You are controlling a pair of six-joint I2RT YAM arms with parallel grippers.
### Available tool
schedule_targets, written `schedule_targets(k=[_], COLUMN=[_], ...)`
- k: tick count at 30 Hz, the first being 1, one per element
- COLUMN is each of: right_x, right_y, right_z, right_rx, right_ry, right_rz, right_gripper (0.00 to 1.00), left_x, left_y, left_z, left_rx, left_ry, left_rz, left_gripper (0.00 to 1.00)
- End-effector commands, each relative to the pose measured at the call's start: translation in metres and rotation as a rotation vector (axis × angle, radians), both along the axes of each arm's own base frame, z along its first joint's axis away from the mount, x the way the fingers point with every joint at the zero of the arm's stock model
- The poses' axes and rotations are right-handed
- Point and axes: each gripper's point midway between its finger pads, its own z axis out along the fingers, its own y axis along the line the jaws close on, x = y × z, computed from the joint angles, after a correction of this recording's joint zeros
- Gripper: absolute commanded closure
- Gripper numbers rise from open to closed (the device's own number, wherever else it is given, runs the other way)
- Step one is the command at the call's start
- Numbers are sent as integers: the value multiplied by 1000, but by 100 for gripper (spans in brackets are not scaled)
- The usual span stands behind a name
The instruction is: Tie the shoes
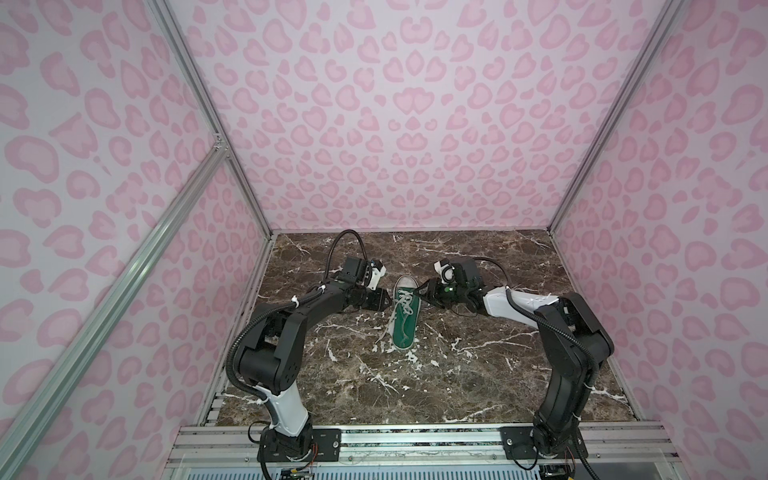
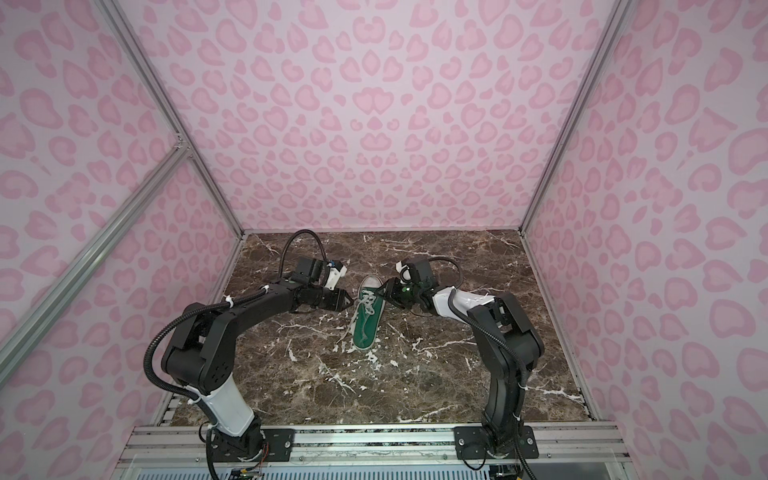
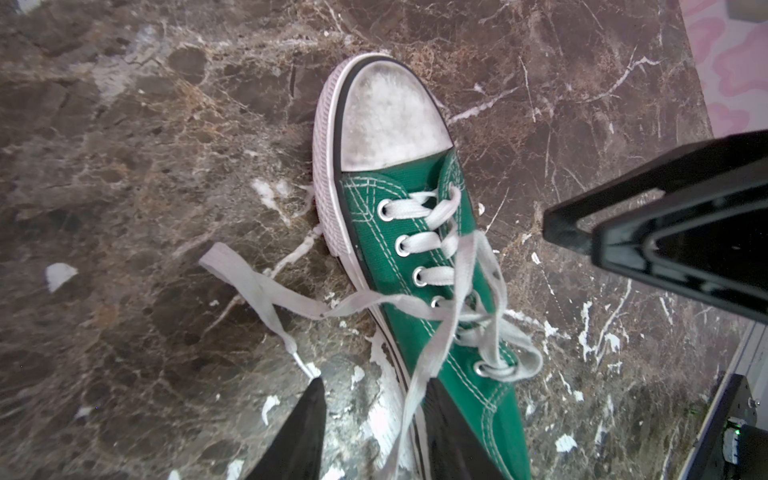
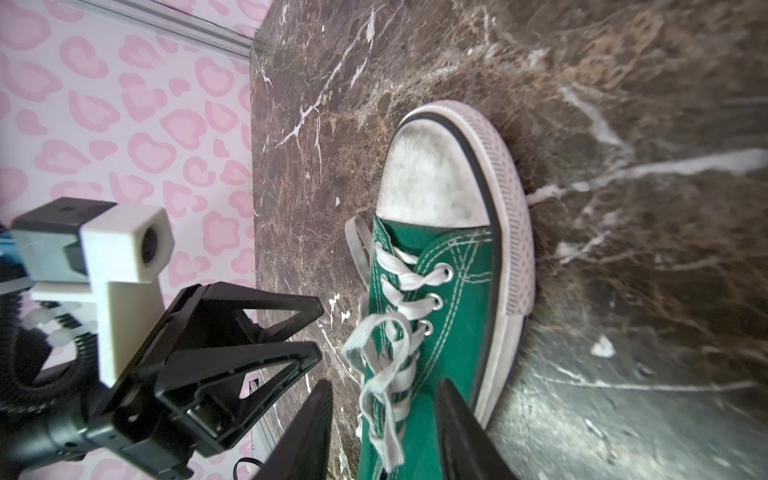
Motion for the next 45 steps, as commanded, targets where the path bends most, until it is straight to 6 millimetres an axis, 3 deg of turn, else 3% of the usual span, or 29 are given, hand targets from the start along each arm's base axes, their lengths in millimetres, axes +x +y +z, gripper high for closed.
schedule_targets(k=[1,10,22,32,34,45], right_x=[-2,-8,-13,-16,-16,-18], right_y=[-8,-19,-22,-23,-23,-24], right_z=[-1,0,-3,-9,-10,-11], right_rx=[-20,-55,-68,-70,-71,-75], right_ry=[-5,0,12,24,27,31], right_rz=[-6,0,4,4,4,8], right_gripper=[57,58,58,58,59,59], left_x=[16,31,32,27,25,20], left_y=[-6,-13,-15,-16,-17,-24], left_z=[6,5,-13,-21,-21,-18], left_rx=[-63,-209,-230,-251,-257,-291], left_ry=[-23,-10,25,45,47,64], left_rz=[38,113,117,127,129,119], left_gripper=[58,58,59,62,67,67])
